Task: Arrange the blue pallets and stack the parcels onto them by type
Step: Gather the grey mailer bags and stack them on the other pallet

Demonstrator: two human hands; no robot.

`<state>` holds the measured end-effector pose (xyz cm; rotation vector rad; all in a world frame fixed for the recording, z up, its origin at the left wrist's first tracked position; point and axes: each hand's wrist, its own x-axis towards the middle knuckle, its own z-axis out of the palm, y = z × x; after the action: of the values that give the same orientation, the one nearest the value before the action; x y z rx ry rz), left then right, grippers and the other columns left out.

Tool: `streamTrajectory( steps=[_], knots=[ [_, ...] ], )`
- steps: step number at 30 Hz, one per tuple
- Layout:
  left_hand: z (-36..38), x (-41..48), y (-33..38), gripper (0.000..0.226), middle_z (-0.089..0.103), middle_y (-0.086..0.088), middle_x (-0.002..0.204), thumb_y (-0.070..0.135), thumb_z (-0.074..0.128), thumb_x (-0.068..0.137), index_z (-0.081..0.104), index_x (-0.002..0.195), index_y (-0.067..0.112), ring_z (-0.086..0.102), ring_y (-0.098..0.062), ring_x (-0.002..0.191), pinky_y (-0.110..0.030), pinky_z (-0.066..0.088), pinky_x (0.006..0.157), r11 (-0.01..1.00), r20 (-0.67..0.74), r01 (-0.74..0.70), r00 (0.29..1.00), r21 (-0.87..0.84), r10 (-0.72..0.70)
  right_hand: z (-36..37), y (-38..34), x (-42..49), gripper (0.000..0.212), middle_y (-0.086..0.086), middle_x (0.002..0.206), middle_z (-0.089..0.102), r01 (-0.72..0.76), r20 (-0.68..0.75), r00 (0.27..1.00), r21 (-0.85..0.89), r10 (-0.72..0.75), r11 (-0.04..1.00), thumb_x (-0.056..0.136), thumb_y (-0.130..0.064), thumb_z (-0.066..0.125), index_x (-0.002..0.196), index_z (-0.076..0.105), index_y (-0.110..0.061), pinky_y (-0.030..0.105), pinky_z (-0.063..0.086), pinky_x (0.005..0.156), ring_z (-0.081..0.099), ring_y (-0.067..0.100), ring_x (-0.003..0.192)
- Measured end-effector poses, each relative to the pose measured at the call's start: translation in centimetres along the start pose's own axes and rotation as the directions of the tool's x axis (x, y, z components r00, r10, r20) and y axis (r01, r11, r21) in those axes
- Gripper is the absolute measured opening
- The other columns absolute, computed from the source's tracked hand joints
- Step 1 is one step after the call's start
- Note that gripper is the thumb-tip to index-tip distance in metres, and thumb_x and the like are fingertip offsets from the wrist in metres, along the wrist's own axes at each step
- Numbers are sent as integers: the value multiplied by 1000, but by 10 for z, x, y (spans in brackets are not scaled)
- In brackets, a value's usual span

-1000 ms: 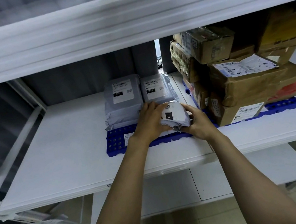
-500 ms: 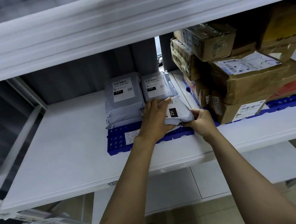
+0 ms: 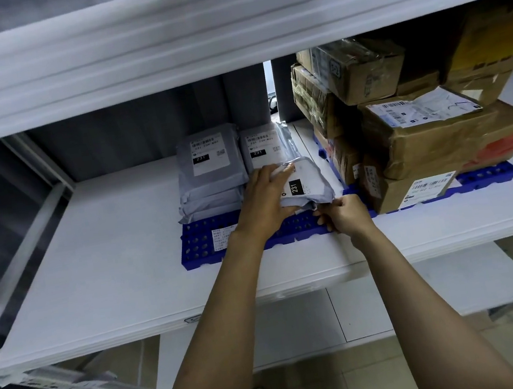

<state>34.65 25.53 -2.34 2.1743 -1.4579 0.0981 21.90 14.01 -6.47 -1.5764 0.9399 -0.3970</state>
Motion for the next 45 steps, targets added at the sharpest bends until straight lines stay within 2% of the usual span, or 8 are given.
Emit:
streamTrajectory(
  steps=[5, 8, 12, 19, 24, 27, 33, 45],
  knots=[
    [5, -1, -1, 77, 40, -9, 144, 33, 77, 78, 41, 144, 15, 30, -27, 135, -39, 28, 112, 1000, 10, 18, 1000, 9, -18, 0, -3, -3, 7, 14, 88, 68, 42, -233, 967, -268, -107, 963, 88, -8, 60, 92, 65, -4, 39, 57, 77, 66, 31, 84],
    [7, -1, 0, 77, 40, -9, 144, 35, 75, 79, 40, 145, 15, 30, -26, 134, -36, 25, 112, 1000, 22, 25, 999, 12, -25, 9, -15, -18, 30, 14, 114, 66, 99, -378, 900, -307, -216, 947, 91, -2, 54, 120, 59, -4, 34, 49, 91, 61, 28, 107],
    [7, -1, 2, 78, 39, -7, 147, 34, 75, 80, 38, 146, 15, 30, -25, 134, -31, 23, 110, 1000, 30, 5, 1000, 15, -5, 19, -26, -26, 39, 11, 129, 59, 280, -304, 891, -219, -338, 935, 96, -12, 43, 133, 53, -6, 33, 43, 103, 53, 24, 121],
    [21, -27, -3, 72, 29, -10, 155, 24, 75, 81, 42, 144, 16, 19, -28, 145, -44, 19, 118, 999, -51, -18, 998, 44, 21, 22, -24, -18, 49, 14, 126, 62, 232, -256, 922, -233, -290, 944, 97, -34, 50, 137, 49, -7, 43, 53, 94, 60, 26, 114],
    [35, -48, -3, 55, 29, -13, 155, 9, 68, 86, 51, 138, 19, 17, -32, 146, -39, 26, 111, 996, -195, 77, 977, -42, -84, 22, -24, -15, 38, 13, 122, 64, 188, -275, 926, -254, -257, 949, 99, -26, 46, 130, 55, -5, 3, 39, 65, 62, 23, 109],
    [36, -53, -1, 45, 26, -9, 157, 15, 64, 91, 55, 135, 19, 14, -27, 148, -33, 19, 114, 990, -182, 50, 981, -135, -74, 23, -24, -11, 33, 14, 111, 68, 187, -288, 920, -270, -265, 945, 101, -24, 43, 112, 63, -1, 1, 34, 50, 63, 23, 98],
    [25, -49, 24, 52, 46, -6, 144, 19, 60, 94, 43, 143, 14, 47, -10, 126, 5, 35, 86, 663, -148, 337, 813, -669, -563, 23, -25, -6, 32, 11, 105, 70, 192, -270, 926, -261, -263, 946, 100, -26, 44, 103, 67, -5, 12, 36, 56, 64, 21, 91],
    [16, -41, 16, 58, 55, 4, 129, 17, 68, 88, 43, 141, 16, 53, -8, 116, 1, 42, 78, 586, -61, 381, 801, -715, -595, 30, -25, -4, 29, 10, 94, 69, 177, -284, 933, -176, -223, 968, 100, -28, 46, 92, 66, -8, 30, 50, 72, 61, 21, 85]
  ],
)
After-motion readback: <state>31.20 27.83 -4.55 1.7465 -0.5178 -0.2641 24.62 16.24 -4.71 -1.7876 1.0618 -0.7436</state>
